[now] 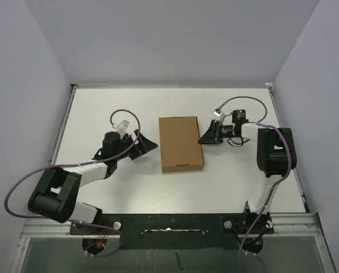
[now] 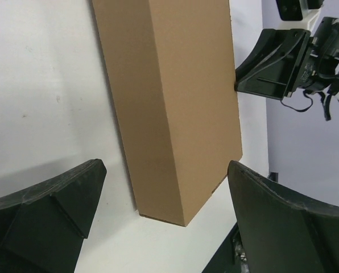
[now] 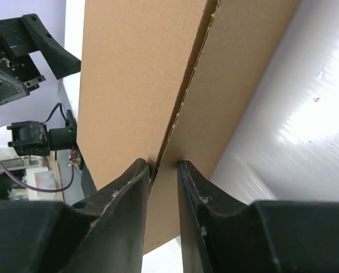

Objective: Fold the paper box

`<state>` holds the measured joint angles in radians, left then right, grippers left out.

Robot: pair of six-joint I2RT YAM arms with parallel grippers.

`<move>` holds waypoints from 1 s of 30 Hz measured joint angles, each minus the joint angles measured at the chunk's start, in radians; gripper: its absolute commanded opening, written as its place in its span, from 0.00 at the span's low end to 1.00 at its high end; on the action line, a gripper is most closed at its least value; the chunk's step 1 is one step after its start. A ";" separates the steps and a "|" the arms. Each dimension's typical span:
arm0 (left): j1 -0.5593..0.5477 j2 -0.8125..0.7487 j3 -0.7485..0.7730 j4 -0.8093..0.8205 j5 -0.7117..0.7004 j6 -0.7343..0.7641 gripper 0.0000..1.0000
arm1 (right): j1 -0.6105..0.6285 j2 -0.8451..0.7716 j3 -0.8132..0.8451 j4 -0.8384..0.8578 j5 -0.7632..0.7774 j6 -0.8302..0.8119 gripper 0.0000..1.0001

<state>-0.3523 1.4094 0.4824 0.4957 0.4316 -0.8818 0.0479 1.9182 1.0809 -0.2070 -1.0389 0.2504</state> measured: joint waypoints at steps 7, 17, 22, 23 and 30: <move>-0.032 0.063 -0.005 0.106 -0.001 -0.087 0.95 | -0.041 0.034 0.013 -0.025 -0.055 0.005 0.20; -0.072 0.160 -0.005 0.298 0.000 -0.183 0.92 | -0.109 0.063 0.027 -0.090 -0.048 -0.016 0.17; -0.074 0.160 -0.005 0.328 -0.011 -0.180 0.67 | -0.111 0.098 0.037 -0.138 0.085 -0.079 0.17; -0.075 0.160 -0.002 0.320 -0.014 -0.174 0.60 | -0.111 0.099 0.038 -0.148 0.089 -0.086 0.18; -0.122 0.233 0.116 0.292 -0.014 -0.130 0.37 | -0.105 0.094 0.072 -0.203 0.127 -0.144 0.21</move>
<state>-0.4744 1.6424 0.5980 0.7876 0.4179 -1.0119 -0.0574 2.0125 1.1534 -0.4103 -0.9123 0.1066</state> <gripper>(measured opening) 0.382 0.197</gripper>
